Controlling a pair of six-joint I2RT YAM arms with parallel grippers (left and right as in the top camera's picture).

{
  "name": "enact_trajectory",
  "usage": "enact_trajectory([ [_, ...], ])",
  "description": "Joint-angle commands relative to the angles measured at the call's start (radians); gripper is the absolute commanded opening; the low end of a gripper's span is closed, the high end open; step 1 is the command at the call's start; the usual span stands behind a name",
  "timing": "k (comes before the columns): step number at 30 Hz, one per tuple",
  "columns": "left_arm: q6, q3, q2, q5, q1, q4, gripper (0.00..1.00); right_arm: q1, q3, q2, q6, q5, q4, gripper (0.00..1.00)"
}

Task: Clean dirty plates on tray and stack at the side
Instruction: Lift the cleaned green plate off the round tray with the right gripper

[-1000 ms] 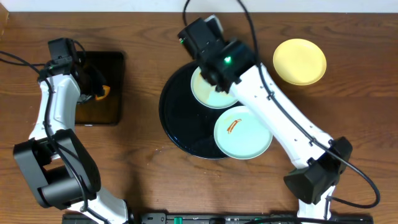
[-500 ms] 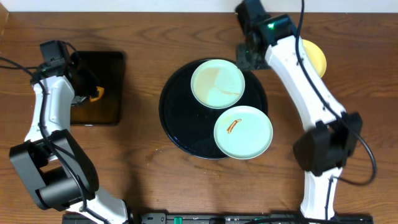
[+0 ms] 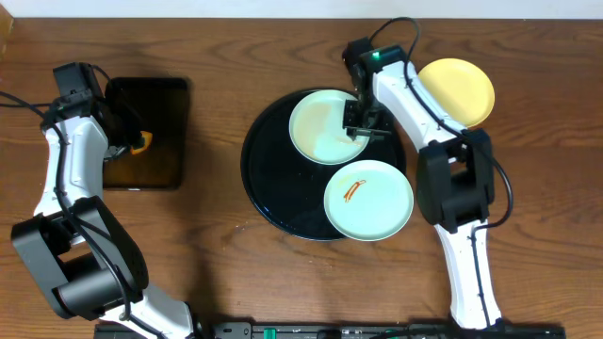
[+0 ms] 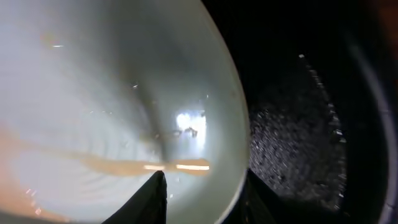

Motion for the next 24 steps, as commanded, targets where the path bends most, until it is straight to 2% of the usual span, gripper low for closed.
enact_trajectory([
  [1, 0.013, -0.013, 0.001, -0.013, 0.005, 0.0, 0.09, 0.005, 0.008, 0.026, 0.05, 0.003, -0.002, 0.37],
  [6, 0.014, -0.013, 0.001, -0.013, 0.005, 0.0, 0.09, 0.019, 0.001, 0.055, 0.062, 0.047, 0.01, 0.4],
  [8, 0.014, -0.013, 0.001, -0.013, 0.005, 0.004, 0.09, 0.027, -0.006, 0.062, 0.061, 0.056, 0.023, 0.3],
  [9, 0.014, -0.013, 0.001, -0.013, 0.005, 0.005, 0.09, 0.03, -0.009, 0.064, 0.061, 0.056, 0.027, 0.2],
  [10, 0.014, -0.013, 0.002, -0.013, 0.005, 0.008, 0.09, 0.033, -0.009, 0.064, 0.061, 0.057, 0.03, 0.05],
  [11, 0.014, -0.013, 0.002, -0.013, 0.005, 0.012, 0.09, 0.037, -0.009, 0.064, 0.061, 0.06, 0.038, 0.01],
  [17, 0.014, -0.015, 0.024, -0.013, 0.005, 0.011, 0.09, 0.033, 0.01, 0.047, -0.024, 0.084, 0.067, 0.01],
  [24, 0.014, -0.016, 0.079, -0.012, 0.005, 0.012, 0.09, 0.063, 0.055, -0.172, -0.296, 0.285, 0.084, 0.01],
])
